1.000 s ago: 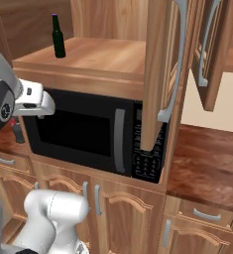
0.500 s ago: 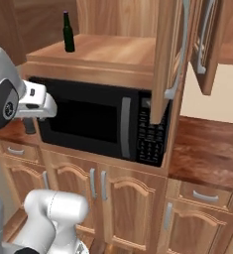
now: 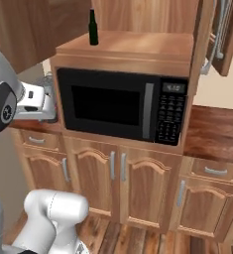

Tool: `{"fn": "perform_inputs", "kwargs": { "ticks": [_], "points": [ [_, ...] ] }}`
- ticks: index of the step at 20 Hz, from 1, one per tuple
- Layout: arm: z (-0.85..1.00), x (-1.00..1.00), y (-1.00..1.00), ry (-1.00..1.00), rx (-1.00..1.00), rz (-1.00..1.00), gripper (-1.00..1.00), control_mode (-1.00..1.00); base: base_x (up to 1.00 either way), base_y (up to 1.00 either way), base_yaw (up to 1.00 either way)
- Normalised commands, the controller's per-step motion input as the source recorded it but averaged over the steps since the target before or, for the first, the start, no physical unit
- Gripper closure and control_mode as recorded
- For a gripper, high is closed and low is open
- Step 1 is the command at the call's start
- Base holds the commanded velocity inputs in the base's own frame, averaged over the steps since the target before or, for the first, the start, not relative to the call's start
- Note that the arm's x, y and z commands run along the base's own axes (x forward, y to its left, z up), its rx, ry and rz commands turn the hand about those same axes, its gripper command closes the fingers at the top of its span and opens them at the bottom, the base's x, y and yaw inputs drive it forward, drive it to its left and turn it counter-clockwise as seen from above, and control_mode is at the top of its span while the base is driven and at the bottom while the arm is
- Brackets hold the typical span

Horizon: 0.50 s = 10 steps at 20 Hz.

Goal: Sort all alcoholic drinks to one cabinet, and non-alcoholic drinks to the other.

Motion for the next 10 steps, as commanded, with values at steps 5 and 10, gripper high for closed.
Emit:
{"fn": "perform_inputs", "kwargs": {
  "ticks": [5, 10],
  "points": [
    [0.0, 0.0, 0.0, 0.0, 0.0, 0.0, -1.0, 1.0, 0.0, 0.66, -0.28],
    [0.0, 0.0, 0.0, 0.0, 0.0, 0.0, -1.0, 1.0, -0.17, 0.39, -0.26]
  ]
}}
